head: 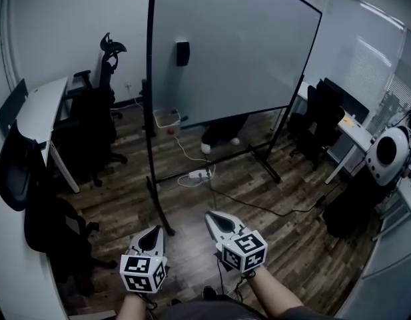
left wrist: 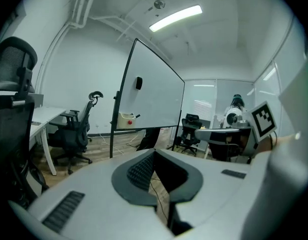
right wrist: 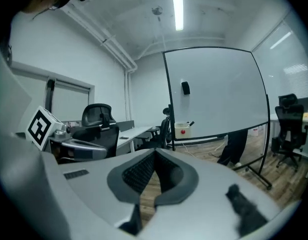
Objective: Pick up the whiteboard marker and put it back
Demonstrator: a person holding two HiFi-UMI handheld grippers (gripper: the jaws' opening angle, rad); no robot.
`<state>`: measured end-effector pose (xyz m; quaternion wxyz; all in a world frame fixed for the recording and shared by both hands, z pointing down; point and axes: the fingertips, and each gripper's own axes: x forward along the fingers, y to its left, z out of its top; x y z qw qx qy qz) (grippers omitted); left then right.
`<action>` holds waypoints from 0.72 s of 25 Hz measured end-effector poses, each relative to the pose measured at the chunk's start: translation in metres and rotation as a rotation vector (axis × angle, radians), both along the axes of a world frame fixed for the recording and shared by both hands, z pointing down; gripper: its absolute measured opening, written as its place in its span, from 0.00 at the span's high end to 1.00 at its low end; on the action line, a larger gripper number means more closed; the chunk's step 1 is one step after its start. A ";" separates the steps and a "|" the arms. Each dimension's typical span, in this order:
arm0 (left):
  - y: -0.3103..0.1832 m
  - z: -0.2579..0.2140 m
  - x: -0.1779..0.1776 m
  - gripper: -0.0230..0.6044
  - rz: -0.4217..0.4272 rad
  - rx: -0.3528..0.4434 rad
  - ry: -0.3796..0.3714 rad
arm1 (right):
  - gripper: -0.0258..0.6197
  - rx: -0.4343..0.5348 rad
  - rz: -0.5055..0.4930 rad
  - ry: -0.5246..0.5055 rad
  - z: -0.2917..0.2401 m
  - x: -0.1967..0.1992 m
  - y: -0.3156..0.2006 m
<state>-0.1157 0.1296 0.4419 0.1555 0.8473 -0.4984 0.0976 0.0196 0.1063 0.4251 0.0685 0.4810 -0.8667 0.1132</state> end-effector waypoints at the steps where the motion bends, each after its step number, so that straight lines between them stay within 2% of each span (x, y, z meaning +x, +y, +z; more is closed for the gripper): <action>1: 0.001 0.000 -0.003 0.94 0.001 0.002 -0.005 | 0.92 0.005 0.008 -0.014 -0.004 -0.002 0.000; 5: 0.003 -0.002 -0.017 0.94 0.006 0.007 -0.002 | 0.92 0.001 0.030 -0.064 -0.003 -0.008 -0.003; 12: -0.008 -0.003 -0.047 0.94 -0.026 0.008 -0.005 | 0.92 -0.034 0.037 -0.068 0.006 -0.022 -0.005; 18: -0.035 0.007 -0.060 0.94 -0.065 -0.008 0.005 | 0.92 -0.038 0.038 -0.085 0.016 -0.025 -0.038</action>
